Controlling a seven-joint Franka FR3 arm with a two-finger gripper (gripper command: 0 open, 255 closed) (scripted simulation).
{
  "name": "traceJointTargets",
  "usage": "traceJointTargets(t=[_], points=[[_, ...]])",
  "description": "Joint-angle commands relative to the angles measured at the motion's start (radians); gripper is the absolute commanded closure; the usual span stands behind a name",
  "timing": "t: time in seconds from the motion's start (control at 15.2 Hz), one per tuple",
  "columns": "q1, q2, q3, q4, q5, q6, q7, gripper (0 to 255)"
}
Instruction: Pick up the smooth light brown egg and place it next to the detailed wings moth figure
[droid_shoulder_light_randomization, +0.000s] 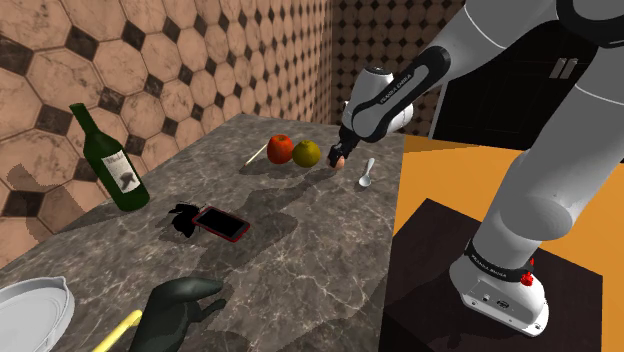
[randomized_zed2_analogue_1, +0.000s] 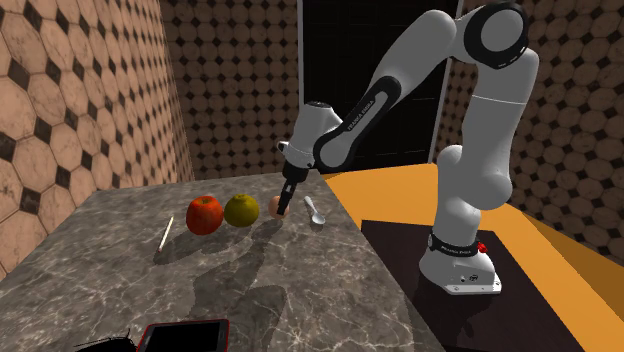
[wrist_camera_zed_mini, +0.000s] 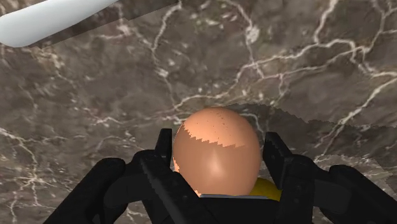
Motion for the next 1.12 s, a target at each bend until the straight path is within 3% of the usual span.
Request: traceJointTargets(t=[0.0, 0.53, 1.06], points=[[0.0, 0.001, 0.0, -0.001, 0.0, 0.0, 0.0, 255], [0.0, 0.001, 0.0, -0.001, 0.0, 0.0, 0.0, 255], [-0.01, -0.091, 0.007, 0.033, -0.028, -0.125, 0.022, 255]])
